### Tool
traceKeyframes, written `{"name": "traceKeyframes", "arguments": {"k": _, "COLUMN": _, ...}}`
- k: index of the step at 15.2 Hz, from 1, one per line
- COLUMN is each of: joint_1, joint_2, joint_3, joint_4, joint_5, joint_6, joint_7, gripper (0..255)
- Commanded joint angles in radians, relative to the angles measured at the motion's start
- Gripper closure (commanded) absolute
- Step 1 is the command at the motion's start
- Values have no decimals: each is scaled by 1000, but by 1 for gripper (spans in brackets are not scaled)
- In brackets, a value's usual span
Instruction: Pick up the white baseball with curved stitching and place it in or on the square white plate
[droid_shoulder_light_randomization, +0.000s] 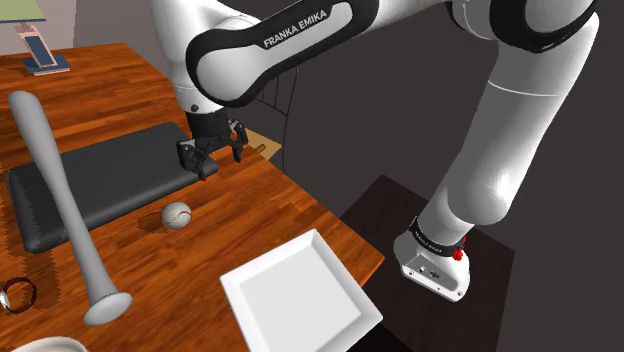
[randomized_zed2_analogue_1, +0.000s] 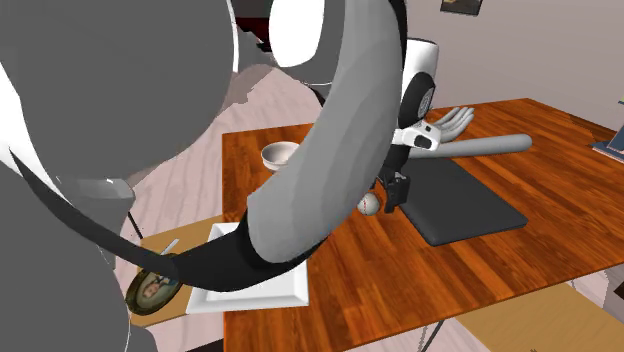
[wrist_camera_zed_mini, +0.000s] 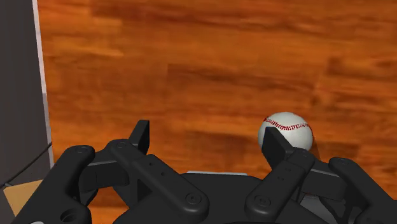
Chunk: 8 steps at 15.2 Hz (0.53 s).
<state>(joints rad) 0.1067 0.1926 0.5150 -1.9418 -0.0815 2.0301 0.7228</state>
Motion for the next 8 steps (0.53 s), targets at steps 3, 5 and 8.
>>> {"name": "traceKeyframes", "arguments": {"k": 3, "joint_1": 63, "joint_2": 171, "joint_3": -8, "joint_4": 140, "joint_5": -85, "joint_6": 3, "joint_7": 88, "gripper": 0}}
{"name": "traceKeyframes", "arguments": {"k": 5, "joint_1": 101, "joint_2": 256, "joint_3": -19, "joint_4": 223, "joint_5": -121, "joint_6": -7, "joint_7": 121, "gripper": 0}}
{"name": "traceKeyframes", "arguments": {"k": 8, "joint_1": 162, "joint_2": 384, "joint_3": -40, "joint_4": 364, "joint_5": -165, "joint_6": -32, "joint_7": 159, "gripper": 0}}
